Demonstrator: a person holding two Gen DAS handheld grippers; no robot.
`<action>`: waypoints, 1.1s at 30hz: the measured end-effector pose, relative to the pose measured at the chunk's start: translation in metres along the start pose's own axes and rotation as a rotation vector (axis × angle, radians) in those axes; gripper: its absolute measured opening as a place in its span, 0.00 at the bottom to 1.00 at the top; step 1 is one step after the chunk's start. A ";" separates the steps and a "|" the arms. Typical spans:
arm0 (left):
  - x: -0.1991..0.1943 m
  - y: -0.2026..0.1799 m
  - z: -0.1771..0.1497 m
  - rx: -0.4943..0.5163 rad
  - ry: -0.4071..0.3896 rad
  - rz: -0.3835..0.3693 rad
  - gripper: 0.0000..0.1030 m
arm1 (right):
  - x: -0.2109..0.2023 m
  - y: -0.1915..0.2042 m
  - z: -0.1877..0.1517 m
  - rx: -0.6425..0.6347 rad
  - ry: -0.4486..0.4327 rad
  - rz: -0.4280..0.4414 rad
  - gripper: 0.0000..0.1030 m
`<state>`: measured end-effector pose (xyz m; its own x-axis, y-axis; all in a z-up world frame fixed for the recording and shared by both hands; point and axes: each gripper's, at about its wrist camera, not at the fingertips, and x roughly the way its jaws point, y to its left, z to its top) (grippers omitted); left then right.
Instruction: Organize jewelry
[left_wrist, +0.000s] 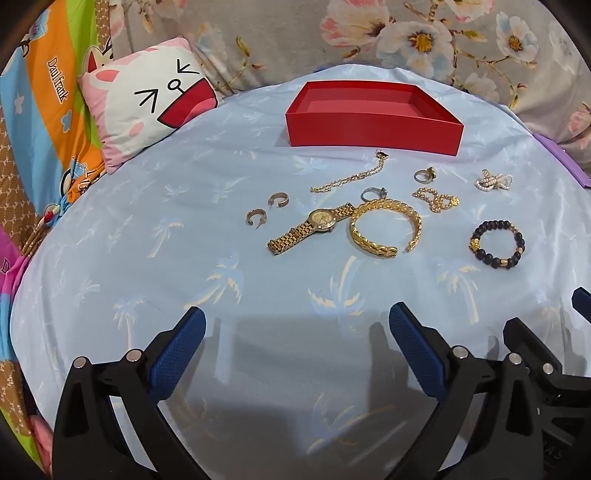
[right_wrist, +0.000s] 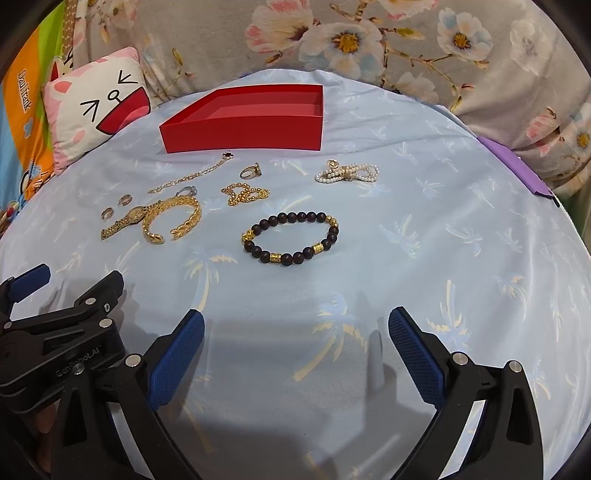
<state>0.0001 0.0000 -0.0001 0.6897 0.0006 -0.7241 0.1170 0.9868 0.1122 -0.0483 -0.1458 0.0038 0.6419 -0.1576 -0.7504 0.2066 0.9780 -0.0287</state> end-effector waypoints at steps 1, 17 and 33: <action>0.000 0.000 0.000 0.000 0.000 0.001 0.94 | 0.000 0.000 0.000 0.000 0.000 0.000 0.95; 0.001 0.001 0.000 -0.002 -0.002 -0.003 0.94 | 0.002 -0.001 -0.001 0.001 0.003 0.002 0.95; 0.000 0.000 0.000 -0.002 -0.002 -0.002 0.94 | 0.002 0.000 -0.001 0.001 0.003 0.001 0.95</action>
<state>0.0002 0.0003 -0.0004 0.6912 -0.0018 -0.7227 0.1171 0.9871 0.1095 -0.0477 -0.1463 0.0013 0.6397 -0.1561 -0.7526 0.2064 0.9781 -0.0275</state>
